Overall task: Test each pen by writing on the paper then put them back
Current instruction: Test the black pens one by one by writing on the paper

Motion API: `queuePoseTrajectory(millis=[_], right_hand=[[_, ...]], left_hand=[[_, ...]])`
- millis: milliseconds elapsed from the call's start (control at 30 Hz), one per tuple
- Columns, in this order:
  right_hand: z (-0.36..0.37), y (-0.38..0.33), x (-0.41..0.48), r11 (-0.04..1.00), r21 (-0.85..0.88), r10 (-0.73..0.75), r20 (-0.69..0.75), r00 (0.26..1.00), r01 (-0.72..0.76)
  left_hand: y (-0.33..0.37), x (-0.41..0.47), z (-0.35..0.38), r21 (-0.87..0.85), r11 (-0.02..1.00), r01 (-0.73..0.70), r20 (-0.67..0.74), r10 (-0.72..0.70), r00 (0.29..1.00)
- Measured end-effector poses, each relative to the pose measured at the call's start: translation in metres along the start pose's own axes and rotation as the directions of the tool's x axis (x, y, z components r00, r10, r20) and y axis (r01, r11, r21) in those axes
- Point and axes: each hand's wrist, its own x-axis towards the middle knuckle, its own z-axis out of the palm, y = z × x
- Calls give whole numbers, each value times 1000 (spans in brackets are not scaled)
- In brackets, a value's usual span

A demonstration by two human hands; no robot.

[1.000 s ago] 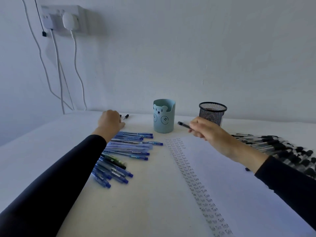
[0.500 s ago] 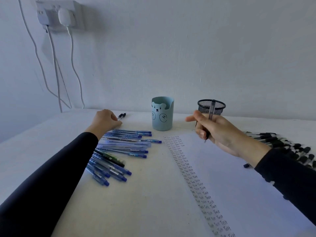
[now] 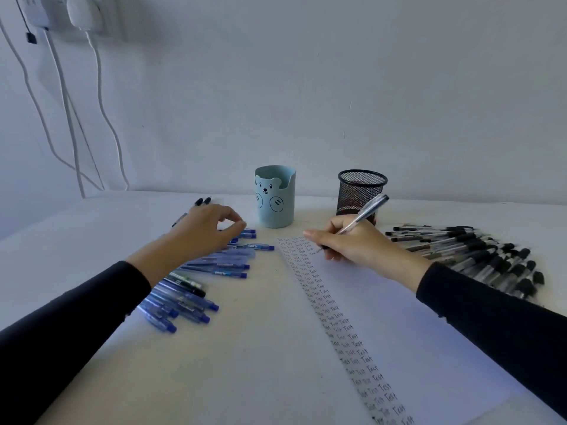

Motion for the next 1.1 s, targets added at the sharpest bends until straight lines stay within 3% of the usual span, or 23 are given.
queuePoseTrajectory(millis=[200, 1100], right_hand=[[15, 9, 11, 994, -42, -105, -158, 982, 100], [23, 14, 14, 987, 11, -156, -170, 973, 160]], left_hand=[[11, -9, 20, 24, 999, -43, 242, 36, 970], [25, -18, 15, 111, 993, -31, 290, -2, 957]])
